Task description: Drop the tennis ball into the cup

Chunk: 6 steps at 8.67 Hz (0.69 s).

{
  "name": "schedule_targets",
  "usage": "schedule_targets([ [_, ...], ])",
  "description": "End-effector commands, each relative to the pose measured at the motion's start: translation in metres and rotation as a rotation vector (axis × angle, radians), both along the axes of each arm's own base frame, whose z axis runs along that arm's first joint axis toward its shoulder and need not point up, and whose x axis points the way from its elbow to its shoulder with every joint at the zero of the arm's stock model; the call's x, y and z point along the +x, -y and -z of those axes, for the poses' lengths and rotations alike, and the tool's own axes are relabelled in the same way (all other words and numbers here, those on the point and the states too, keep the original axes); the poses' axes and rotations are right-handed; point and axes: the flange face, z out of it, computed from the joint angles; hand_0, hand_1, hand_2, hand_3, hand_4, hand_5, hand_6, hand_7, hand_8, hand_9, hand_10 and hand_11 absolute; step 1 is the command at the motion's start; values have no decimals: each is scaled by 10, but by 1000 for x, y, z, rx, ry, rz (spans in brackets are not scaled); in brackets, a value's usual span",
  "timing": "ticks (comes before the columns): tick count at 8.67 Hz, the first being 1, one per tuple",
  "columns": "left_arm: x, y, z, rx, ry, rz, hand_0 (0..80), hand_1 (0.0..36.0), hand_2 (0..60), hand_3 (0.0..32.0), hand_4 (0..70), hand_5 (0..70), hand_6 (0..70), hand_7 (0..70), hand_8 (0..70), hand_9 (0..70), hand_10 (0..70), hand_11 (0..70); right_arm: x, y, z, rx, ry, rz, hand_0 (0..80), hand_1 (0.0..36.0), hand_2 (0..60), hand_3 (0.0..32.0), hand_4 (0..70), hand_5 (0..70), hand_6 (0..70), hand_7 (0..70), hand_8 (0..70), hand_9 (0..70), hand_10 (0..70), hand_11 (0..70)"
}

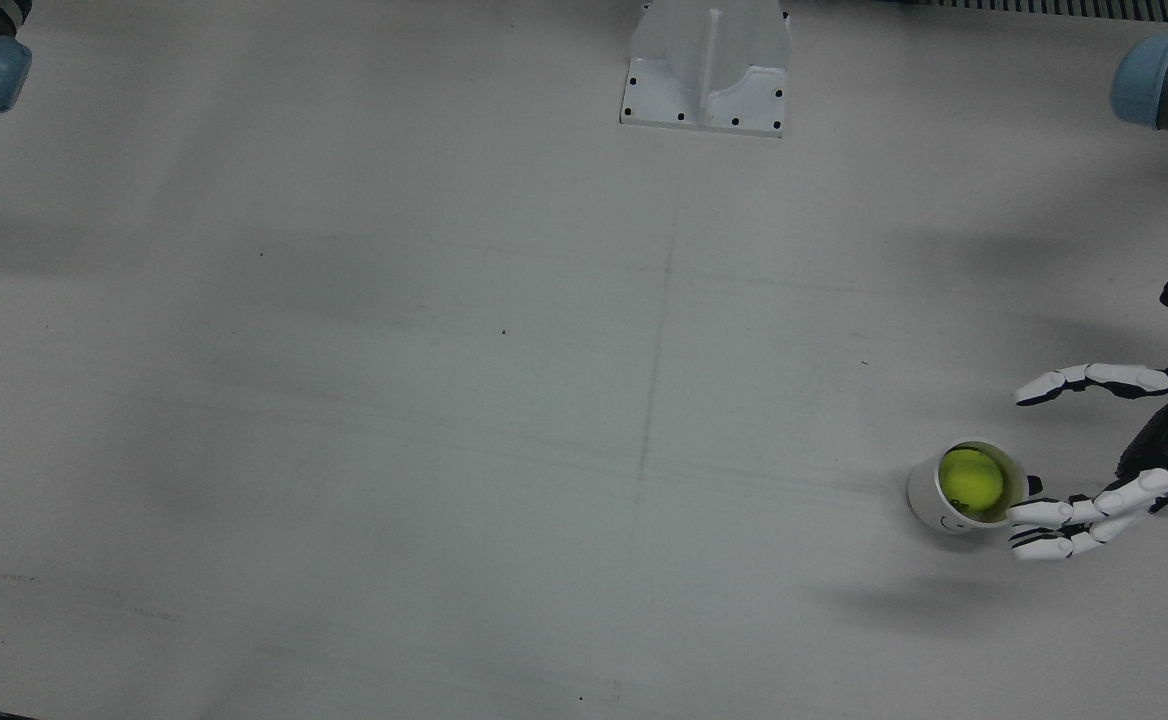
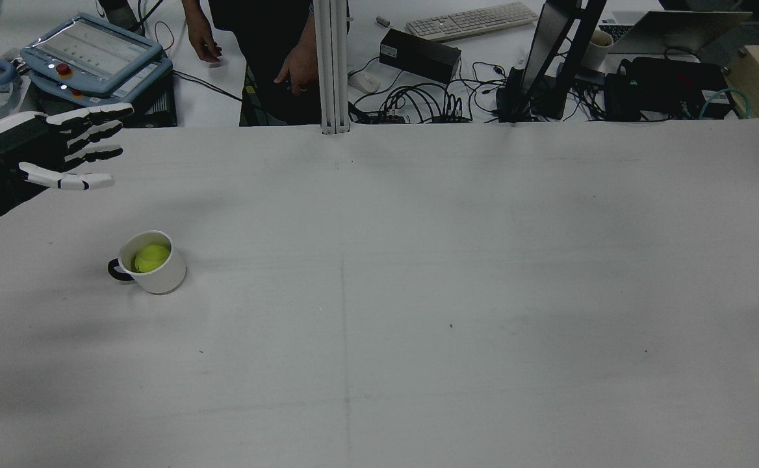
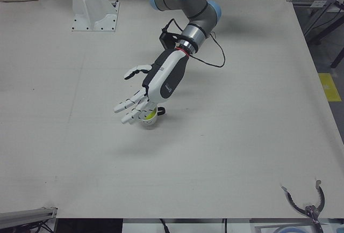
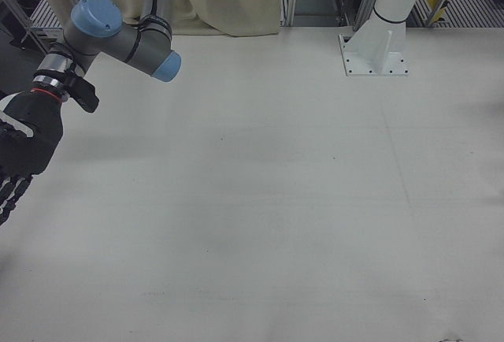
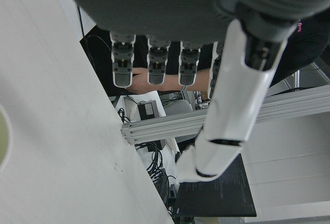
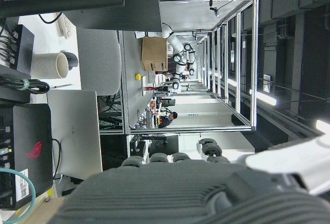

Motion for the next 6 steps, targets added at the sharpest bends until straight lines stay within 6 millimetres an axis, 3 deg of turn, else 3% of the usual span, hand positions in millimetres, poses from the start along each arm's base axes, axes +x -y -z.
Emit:
schedule_targets([
  [1, -160, 37, 14, 15, 50, 283, 558, 320, 377, 0, 78, 74, 15, 0, 0, 0, 14, 49, 0, 0, 0, -1, 0, 0, 0, 0, 0, 0, 0, 0, 0, 0, 0, 0, 0, 0],
  [2, -181, 43, -8, -27, 68, 318, 535, 312, 380, 0, 0, 67, 0, 0, 0, 0, 0, 1, 0, 0, 0, 1, 0, 0, 0, 0, 0, 0, 0, 0, 0, 0, 0, 0, 0, 0],
  [3, -196, 51, -26, -48, 76, 339, 562, 351, 437, 0, 0, 76, 0, 0, 0, 0, 0, 0, 0, 0, 0, 1, 0, 0, 0, 0, 0, 0, 0, 0, 0, 0, 0, 0, 0, 0],
  [4, -204, 53, -34, -61, 79, 352, 578, 360, 455, 0, 0, 81, 0, 0, 0, 0, 0, 0, 0, 0, 0, 1, 0, 0, 0, 0, 0, 0, 0, 0, 0, 0, 0, 0, 0, 0],
  [6, -201, 52, -35, -59, 82, 333, 568, 360, 468, 0, 0, 80, 0, 0, 0, 0, 0, 0, 2, 0, 2, 4, -1, -3, 0, 0, 0, 0, 0, 0, 0, 0, 0, 0, 0, 0],
])
